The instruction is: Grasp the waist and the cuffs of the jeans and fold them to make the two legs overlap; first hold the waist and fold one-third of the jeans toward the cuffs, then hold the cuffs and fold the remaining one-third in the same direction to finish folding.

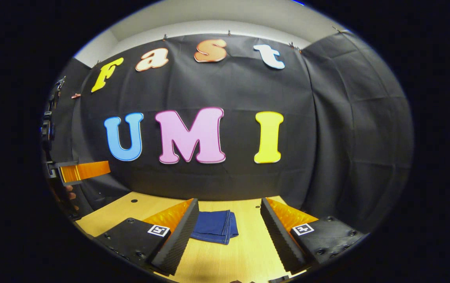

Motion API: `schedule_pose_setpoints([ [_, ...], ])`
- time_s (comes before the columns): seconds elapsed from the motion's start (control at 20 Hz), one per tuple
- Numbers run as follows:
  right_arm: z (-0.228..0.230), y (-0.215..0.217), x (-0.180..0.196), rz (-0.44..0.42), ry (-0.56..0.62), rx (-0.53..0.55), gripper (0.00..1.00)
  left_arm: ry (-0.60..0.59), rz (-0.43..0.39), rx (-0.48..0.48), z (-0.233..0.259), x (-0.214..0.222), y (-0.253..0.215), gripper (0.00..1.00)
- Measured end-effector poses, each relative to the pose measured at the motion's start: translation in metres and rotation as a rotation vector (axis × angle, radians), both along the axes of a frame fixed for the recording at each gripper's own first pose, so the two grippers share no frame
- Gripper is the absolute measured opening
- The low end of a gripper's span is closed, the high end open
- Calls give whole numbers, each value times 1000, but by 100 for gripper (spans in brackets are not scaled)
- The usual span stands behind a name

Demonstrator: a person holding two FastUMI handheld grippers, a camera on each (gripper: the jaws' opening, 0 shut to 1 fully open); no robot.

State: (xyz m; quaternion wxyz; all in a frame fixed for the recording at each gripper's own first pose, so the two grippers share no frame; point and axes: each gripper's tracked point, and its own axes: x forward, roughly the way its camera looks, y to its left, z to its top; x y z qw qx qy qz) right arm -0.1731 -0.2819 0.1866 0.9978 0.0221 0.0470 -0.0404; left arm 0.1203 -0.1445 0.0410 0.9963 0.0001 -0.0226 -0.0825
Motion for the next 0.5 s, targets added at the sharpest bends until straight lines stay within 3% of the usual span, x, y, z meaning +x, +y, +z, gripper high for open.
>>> schedule_pose_setpoints([
  [0.2, 31, 28, -36, 32, -34, -14, 96, -20, 49, 11, 10, -47, 27, 96],
  [0.5, 15, 61, -58, 151, -38, -46, 96, -19, 161, 36, -1, -79, 52, 96],
])
